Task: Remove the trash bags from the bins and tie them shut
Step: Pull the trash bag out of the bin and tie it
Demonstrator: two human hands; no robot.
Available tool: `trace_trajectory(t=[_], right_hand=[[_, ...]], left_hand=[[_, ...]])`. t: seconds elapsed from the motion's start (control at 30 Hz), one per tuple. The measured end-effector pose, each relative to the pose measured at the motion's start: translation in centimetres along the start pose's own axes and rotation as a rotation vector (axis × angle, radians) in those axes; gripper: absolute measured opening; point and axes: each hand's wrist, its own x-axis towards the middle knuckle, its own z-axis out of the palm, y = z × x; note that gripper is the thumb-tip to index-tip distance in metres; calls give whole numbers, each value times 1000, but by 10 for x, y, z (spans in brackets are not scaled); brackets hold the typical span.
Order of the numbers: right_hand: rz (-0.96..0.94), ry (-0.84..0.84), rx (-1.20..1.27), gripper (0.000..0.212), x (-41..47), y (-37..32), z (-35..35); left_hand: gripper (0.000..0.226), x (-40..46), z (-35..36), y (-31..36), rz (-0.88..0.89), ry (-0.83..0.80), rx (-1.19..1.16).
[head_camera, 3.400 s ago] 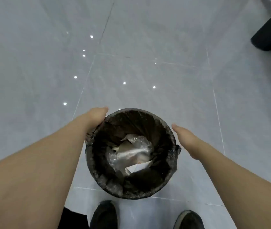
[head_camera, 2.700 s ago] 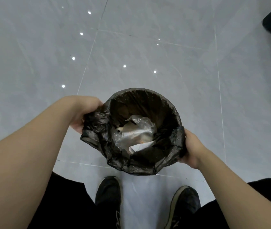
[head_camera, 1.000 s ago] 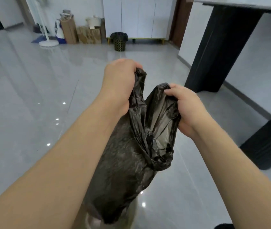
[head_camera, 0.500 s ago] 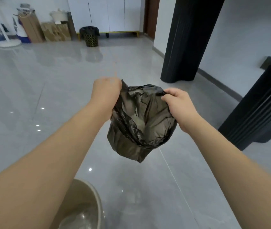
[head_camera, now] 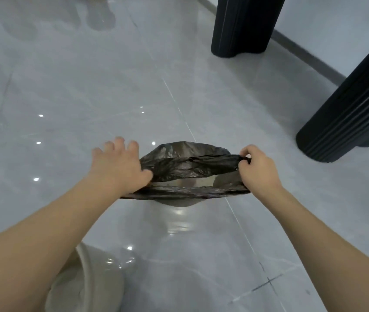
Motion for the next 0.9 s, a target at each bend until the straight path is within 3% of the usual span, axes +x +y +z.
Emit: trace_trajectory(t=[0.1, 0.17, 0.23, 0.33, 0.47, 0.53, 0.6, 0.7, 0.8, 0.9], right_hand=[[-14, 52, 130, 22, -6, 0, -4], [-57, 61, 181, 21, -13, -2, -10], [-118, 35, 203, 20, -21, -3, -18], [-193, 22, 96, 18, -30, 5, -35], [-92, -14, -164, 23, -37, 22, -53], [-34, -74, -391, 58, -40, 27, -54], [-119, -153, -664, 100, -43, 23, -44], [-388, -182, -884, 118, -43, 11, -8], [-488, -157, -990, 101, -32, 1, 21], [-400, -255, -978, 50, -26, 5, 28]], left_hand=[[114, 2, 6, 50, 319, -107, -301], [135, 8, 26, 77, 407, -165, -215], [140, 19, 48, 92, 471, -77, -38], [116, 36, 60, 102, 455, 119, 24], [24, 38, 53, 100, 479, 173, -32], [15, 31, 53, 94, 504, 145, -75], [14, 25, 53, 93, 537, 134, -96], [14, 14, 49, 98, 595, 86, -109], [9, 4, 50, 103, 592, 46, -47], [15, -5, 56, 100, 408, -40, 45]])
